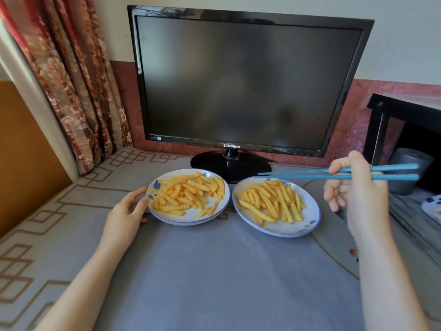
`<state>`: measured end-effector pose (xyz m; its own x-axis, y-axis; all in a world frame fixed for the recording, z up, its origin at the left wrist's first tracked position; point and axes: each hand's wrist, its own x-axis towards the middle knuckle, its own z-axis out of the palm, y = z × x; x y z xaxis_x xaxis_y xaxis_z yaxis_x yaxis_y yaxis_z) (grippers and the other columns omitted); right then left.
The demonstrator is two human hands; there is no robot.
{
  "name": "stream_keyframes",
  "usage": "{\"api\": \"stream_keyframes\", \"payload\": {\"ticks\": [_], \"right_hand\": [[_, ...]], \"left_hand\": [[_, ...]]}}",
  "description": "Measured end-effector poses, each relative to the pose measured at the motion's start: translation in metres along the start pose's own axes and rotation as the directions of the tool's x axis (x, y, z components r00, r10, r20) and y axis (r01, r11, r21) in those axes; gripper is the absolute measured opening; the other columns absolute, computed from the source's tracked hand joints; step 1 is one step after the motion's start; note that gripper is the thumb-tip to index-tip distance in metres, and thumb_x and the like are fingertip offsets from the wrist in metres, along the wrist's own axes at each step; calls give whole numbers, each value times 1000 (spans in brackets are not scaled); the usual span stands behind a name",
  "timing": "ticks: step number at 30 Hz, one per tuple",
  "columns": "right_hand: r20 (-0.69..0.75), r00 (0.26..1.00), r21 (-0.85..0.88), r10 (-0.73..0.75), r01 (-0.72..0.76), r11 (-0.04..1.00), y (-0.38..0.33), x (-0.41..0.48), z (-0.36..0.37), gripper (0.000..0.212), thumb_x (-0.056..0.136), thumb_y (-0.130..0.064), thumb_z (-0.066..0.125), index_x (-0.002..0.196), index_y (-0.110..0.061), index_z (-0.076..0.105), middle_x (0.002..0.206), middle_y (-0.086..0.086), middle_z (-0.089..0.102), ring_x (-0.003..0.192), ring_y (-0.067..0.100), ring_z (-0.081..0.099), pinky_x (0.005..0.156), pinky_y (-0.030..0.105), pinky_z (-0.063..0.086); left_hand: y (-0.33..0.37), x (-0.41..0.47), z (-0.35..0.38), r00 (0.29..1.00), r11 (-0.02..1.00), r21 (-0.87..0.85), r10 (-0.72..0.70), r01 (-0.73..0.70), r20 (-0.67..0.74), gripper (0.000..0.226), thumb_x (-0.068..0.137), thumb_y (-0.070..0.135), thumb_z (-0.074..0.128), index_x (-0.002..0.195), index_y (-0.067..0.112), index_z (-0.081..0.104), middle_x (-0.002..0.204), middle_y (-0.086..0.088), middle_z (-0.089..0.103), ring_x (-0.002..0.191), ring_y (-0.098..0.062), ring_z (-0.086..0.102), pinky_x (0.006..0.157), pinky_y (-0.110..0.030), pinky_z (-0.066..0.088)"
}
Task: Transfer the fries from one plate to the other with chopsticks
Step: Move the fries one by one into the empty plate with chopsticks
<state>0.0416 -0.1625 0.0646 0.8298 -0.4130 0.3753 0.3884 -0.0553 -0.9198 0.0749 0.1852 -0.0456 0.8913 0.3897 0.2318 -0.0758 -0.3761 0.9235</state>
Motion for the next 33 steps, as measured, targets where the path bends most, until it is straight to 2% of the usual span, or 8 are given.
{"api": "stream_keyframes", "payload": {"ticks": [3,9,15,18,21,24,29,33], "right_hand": [[68,998,21,15,-17,1000,0,-9,16,36,97,-24,37,66,-10,50,36,9,46,27,18,32,34,17,21],[313,948,-2,54,-56,998,21,-31,59,43,102,-26,35,67,-8,50,39,13,48,27,20,36,33,15,27],[410,912,18,18,-28,999,33,-47,71,42,102,-23,36,70,-2,53,46,19,50,29,14,44,33,15,31],[418,908,21,25,-38,999,35,-48,72,43,102,-24,37,70,-1,53,48,23,50,29,13,44,32,16,32],[411,911,20,32,-44,999,37,-47,73,42,102,-22,37,69,-2,53,49,24,51,29,13,44,32,16,33],[395,918,24,45,-60,998,39,-49,76,44,102,-25,37,67,-5,54,47,20,52,29,14,45,32,17,33],[290,954,13,80,-88,996,39,-46,73,47,103,-26,36,62,-7,51,40,13,50,29,20,41,33,21,33],[234,967,-16,99,-98,995,34,-38,65,46,102,-26,36,62,-7,49,41,17,49,28,23,37,33,19,30]], "left_hand": [[0,0,0,1000,1000,-2,-1,1,2,32,97,16,48,127,13,58,94,-5,68,73,-5,60,51,-3,44],[2,-1,0,1000,1000,5,-6,6,-1,31,97,16,47,127,14,57,90,-3,67,68,-9,59,52,-1,43],[2,-1,0,1000,1000,3,-10,10,3,30,97,18,48,126,17,58,86,1,68,67,-12,60,53,-1,42],[1,-1,-1,1000,1000,-1,-14,14,7,30,97,18,48,125,16,58,85,6,68,70,-11,61,53,-1,43],[2,-2,0,1000,1000,9,-10,10,-3,31,97,16,48,127,14,58,94,-5,69,70,-10,59,52,0,42],[5,-4,0,1000,1000,13,-2,2,-7,32,97,16,47,127,14,58,97,-6,68,70,-10,58,53,0,42],[5,-3,-1,1000,1000,29,-5,5,-3,32,97,17,47,127,15,58,95,-6,68,70,-10,59,53,1,41],[5,-3,-1,1000,999,34,-8,8,-8,31,97,17,47,127,16,58,96,-6,68,70,-10,59,53,1,41]]}}
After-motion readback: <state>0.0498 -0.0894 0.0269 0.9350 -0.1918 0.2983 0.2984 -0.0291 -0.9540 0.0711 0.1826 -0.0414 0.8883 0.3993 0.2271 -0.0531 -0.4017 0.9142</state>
